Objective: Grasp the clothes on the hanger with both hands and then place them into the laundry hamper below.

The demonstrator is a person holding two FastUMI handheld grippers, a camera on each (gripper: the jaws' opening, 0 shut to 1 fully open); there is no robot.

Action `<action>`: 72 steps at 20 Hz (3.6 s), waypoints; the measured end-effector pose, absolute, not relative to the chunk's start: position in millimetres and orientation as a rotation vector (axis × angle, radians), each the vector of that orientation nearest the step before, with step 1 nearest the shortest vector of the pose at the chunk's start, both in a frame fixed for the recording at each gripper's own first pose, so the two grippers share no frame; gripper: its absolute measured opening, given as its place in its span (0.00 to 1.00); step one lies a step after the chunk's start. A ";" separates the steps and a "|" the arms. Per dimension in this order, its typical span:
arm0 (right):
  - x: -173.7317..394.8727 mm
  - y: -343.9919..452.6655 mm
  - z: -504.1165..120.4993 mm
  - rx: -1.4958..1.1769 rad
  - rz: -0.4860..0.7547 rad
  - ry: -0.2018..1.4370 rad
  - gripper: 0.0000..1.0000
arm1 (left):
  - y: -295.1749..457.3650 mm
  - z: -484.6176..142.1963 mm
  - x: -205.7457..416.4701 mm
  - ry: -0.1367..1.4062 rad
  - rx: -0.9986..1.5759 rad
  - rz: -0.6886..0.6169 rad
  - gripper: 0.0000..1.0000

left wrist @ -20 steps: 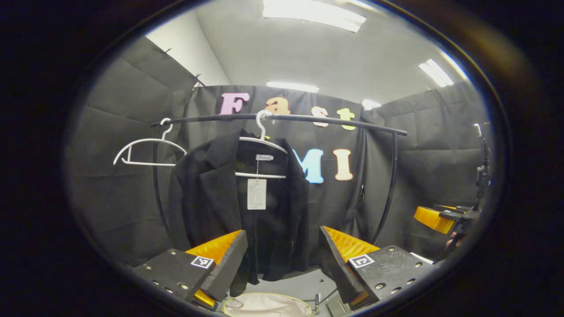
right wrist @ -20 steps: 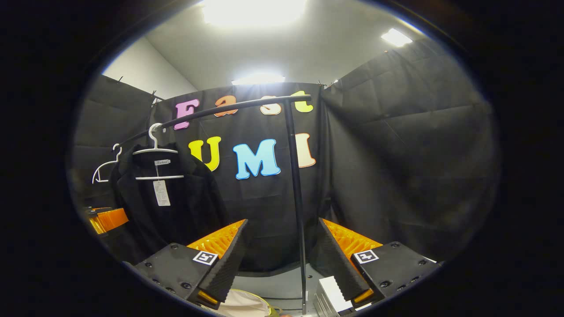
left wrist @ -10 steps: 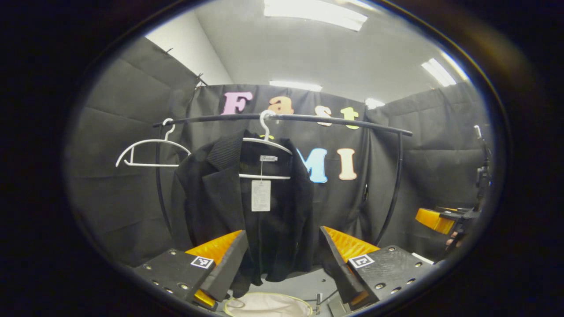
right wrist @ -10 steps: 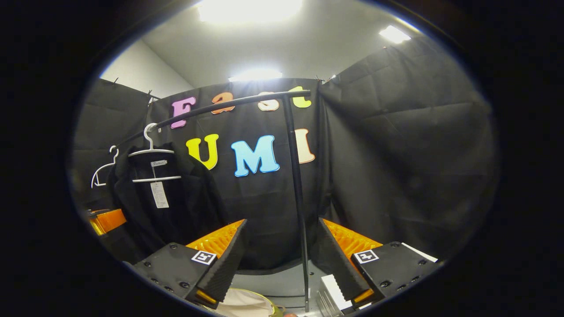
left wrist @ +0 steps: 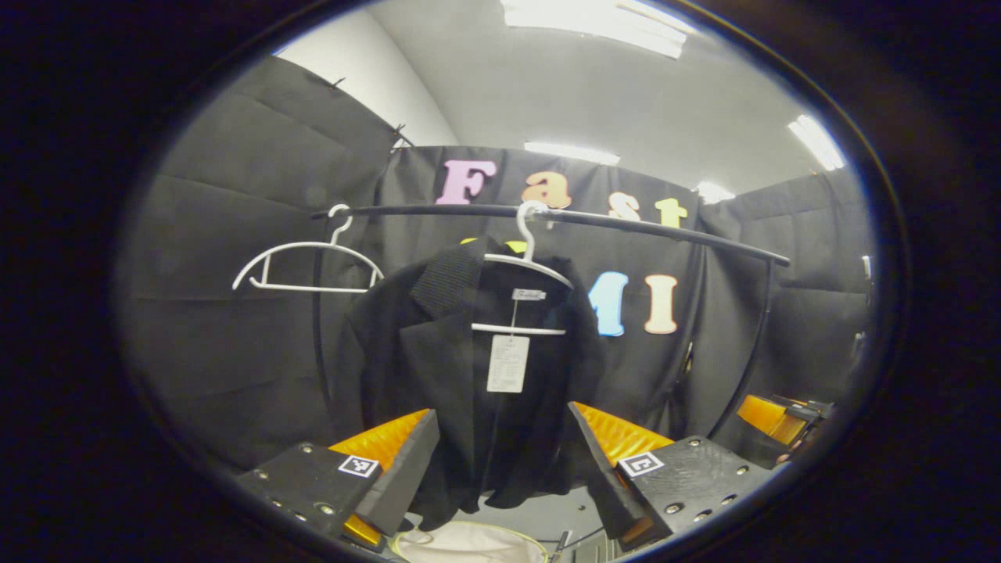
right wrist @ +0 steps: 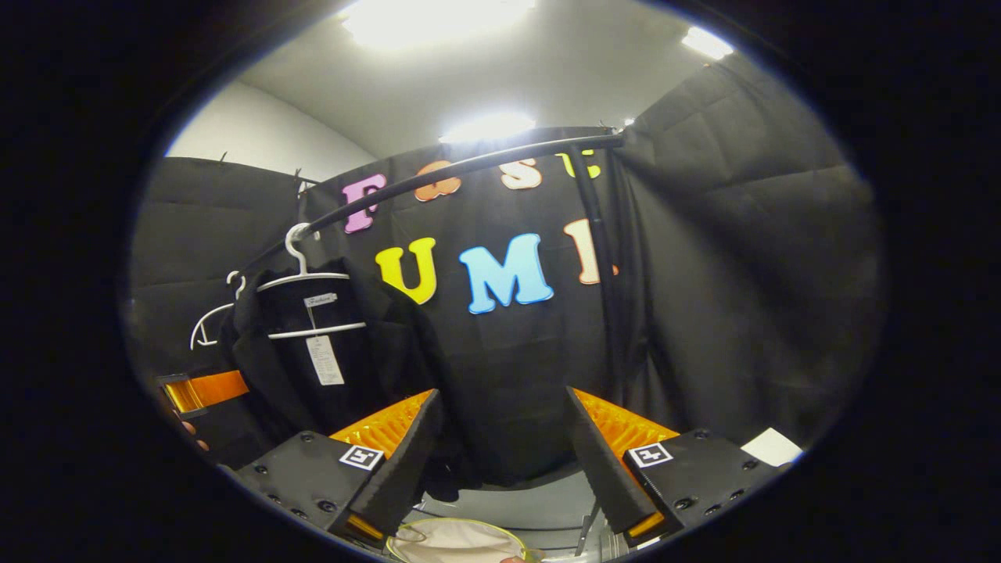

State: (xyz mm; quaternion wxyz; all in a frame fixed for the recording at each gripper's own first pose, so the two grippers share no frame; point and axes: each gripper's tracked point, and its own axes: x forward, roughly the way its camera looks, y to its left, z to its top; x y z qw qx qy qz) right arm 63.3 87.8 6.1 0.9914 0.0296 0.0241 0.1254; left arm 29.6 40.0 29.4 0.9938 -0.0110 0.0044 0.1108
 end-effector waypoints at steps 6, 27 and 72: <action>112.5 156.1 -0.3 0.026 0.490 0.042 0.93 | 74.4 48.7 38.1 -0.011 0.006 0.406 0.94; 239.3 285.2 -14.5 0.137 0.795 0.101 0.98 | 125.6 51.3 140.5 -0.038 0.046 0.727 0.92; 307.6 230.4 68.4 0.235 0.738 -0.204 0.04 | 137.0 159.3 64.3 -0.141 0.268 0.619 0.02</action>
